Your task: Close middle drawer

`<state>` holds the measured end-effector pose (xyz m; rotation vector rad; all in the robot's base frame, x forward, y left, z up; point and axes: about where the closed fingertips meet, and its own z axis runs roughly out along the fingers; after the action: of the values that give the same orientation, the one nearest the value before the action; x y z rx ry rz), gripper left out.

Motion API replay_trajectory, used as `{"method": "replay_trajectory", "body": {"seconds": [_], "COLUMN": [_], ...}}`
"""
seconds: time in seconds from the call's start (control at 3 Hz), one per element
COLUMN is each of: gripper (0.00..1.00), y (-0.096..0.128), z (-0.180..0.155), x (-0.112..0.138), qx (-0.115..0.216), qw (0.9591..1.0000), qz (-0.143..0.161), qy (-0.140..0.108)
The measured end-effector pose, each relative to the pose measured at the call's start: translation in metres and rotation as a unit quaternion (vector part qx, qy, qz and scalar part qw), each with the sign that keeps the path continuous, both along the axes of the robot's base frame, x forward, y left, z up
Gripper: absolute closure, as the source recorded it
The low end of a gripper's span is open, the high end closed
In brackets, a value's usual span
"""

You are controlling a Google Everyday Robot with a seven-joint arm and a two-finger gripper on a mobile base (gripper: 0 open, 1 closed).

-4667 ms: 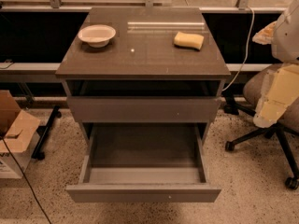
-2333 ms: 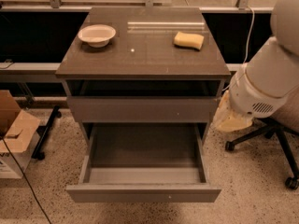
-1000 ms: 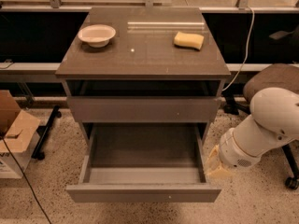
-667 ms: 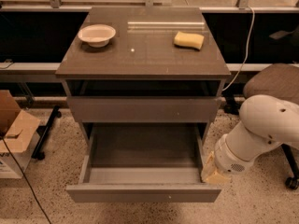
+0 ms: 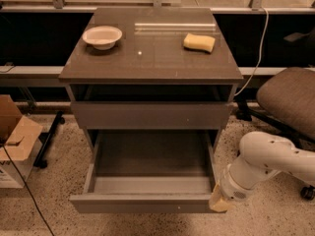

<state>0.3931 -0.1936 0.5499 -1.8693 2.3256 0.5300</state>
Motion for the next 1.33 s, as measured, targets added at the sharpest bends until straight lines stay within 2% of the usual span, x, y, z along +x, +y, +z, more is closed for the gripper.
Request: {"method": "replay_trajectory", "body": {"seconds": [0.67,1.0,1.33], "gripper": [1.0,1.0,1.0], "y": [-0.009,-0.009,-0.009], "z": [-0.108,-0.139,-0.139], "x": [0.007,0.027,0.027], "qx": [0.017,0.024,0.024], "qw": [0.9988,0.9985,0.9985], "qz": [-0.021,-0.027,-0.027], "qy": [0.042,0.041,0.041]}}
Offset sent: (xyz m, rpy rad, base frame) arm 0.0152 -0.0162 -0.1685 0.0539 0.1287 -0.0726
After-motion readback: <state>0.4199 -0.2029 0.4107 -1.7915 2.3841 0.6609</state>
